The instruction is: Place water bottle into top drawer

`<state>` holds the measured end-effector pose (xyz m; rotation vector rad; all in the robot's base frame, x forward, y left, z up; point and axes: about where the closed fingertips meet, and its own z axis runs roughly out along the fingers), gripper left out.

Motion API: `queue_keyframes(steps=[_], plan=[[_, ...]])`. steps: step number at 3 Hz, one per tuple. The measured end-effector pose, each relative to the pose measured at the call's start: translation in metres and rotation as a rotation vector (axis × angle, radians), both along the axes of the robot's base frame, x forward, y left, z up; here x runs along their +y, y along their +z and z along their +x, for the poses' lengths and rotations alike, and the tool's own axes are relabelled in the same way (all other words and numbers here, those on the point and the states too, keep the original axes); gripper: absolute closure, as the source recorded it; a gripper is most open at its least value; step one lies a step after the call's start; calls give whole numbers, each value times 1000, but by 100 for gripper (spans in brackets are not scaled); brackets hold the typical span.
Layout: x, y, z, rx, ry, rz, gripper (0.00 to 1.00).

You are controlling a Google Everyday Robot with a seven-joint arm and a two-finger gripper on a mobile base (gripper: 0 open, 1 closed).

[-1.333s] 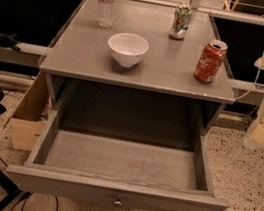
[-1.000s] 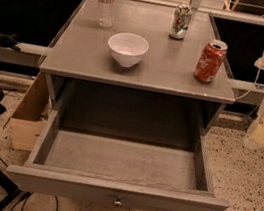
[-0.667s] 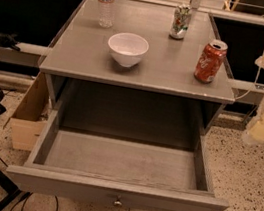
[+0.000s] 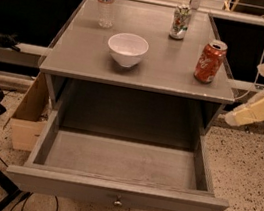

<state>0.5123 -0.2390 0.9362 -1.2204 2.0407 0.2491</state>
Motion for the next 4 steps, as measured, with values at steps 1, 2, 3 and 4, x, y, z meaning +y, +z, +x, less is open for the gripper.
queue_keyframes(steps=[1, 2, 3, 4], plan=[[37, 35, 47, -152, -13, 239, 0], [82, 81, 71, -255, -33, 387, 0], [131, 92, 95, -277, -75, 494, 0], [121, 104, 109, -338, -134, 506, 0]])
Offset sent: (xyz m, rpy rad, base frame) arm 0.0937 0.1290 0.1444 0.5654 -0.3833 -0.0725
